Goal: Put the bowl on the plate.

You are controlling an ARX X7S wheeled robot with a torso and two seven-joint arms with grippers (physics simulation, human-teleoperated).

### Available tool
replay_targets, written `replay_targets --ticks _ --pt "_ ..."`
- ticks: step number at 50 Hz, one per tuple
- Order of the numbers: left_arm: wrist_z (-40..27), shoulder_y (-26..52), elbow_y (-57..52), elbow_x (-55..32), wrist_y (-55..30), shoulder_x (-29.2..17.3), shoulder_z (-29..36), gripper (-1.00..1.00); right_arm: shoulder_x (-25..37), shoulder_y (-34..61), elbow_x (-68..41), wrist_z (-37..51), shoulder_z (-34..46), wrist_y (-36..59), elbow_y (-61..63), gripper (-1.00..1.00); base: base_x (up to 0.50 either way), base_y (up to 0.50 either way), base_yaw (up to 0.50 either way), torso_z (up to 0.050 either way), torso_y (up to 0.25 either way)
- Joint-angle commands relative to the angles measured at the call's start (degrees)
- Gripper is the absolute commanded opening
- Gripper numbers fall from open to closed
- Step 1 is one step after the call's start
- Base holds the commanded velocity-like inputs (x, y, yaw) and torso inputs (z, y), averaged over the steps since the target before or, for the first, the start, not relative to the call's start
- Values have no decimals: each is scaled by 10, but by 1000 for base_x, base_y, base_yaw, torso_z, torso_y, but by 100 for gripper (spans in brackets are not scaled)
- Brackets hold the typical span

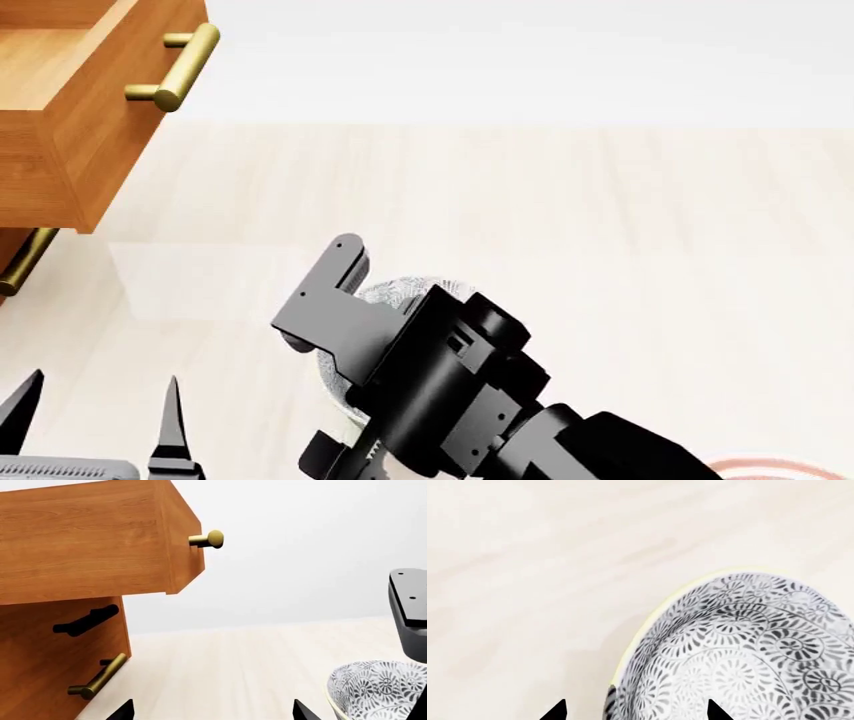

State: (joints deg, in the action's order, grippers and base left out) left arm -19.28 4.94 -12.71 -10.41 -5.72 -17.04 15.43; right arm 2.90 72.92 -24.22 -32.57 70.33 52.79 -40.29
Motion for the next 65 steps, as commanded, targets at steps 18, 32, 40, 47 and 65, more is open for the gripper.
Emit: replay_targets --ticks 18,32,40,47,65 --pt "-5 -1 -1 -3 2 -4 5 100 -11 -17 -1 -2 16 -30 -39 100 0 0 0 0 0" --pt "-7 -2 6 -3 10 -5 7 100 0 -20 -2 11 21 -28 -17 -100 0 0 0 0 0" --pt "-8 -2 0 -5 6 -7 7 100 10 -21 -8 16 18 -18 3 -100 0 0 0 0 0" --pt "-9 -2 -2 -8 5 -8 8 100 38 -19 -13 44 6 5 62 -100 0 0 0 0 0" --pt "-11 -5 -2 -12 12 -12 7 100 131 -9 -43 126 -48 94 260 -100 0 0 0 0 1"
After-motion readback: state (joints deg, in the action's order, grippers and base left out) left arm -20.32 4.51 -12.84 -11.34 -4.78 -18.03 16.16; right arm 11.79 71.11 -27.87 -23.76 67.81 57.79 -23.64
